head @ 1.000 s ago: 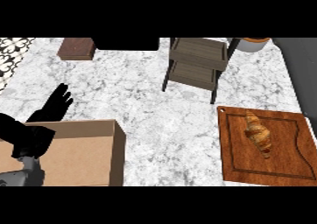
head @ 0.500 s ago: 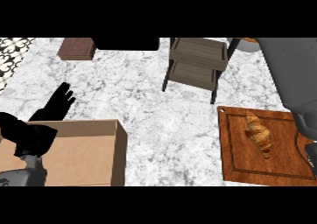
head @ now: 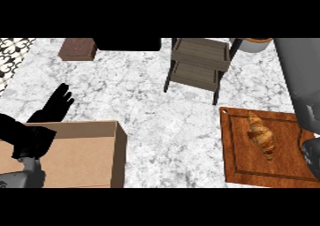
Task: Pick the sweet potato from the cutting board and place it in the tiered basket
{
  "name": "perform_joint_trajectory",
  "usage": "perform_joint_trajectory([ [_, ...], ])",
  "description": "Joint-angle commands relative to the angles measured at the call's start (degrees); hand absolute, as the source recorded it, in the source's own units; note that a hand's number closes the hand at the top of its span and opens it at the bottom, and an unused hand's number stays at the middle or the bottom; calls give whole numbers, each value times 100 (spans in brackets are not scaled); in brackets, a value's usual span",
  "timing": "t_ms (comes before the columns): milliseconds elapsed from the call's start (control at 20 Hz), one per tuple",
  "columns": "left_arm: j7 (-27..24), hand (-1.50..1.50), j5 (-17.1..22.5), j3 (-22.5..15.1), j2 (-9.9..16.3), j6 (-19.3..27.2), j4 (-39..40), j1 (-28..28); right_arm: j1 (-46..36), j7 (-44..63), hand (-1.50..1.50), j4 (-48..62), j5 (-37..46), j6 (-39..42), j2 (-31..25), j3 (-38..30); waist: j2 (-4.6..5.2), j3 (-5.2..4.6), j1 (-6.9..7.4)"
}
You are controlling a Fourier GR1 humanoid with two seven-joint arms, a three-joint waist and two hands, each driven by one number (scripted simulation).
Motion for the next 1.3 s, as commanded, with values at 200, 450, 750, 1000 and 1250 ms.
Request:
perform_joint_trajectory([
  [200,-64,0,-125,0,30,17,245,-141,-201,45,-150,72,-889,-588,-287,-1171,16,-1,-18],
  [450,34,0,-293,-252,-159,184,-34,107,-75,30,-150,-51,-1117,-478,-1053,-1540,-11,1,-64],
  [750,148,0,-27,47,160,20,248,-271,61,-13,-150,89,-1292,-241,-2024,-1896,-1,-1,-87],
  [1000,107,0,22,122,212,24,-3,-67,583,-203,-150,-4,-1682,336,-2750,-2245,-19,1,-95],
  [1250,-78,0,-106,-127,-8,44,125,54,753,-743,-150,729,-1919,924,-3652,-2594,22,3,-13],
])
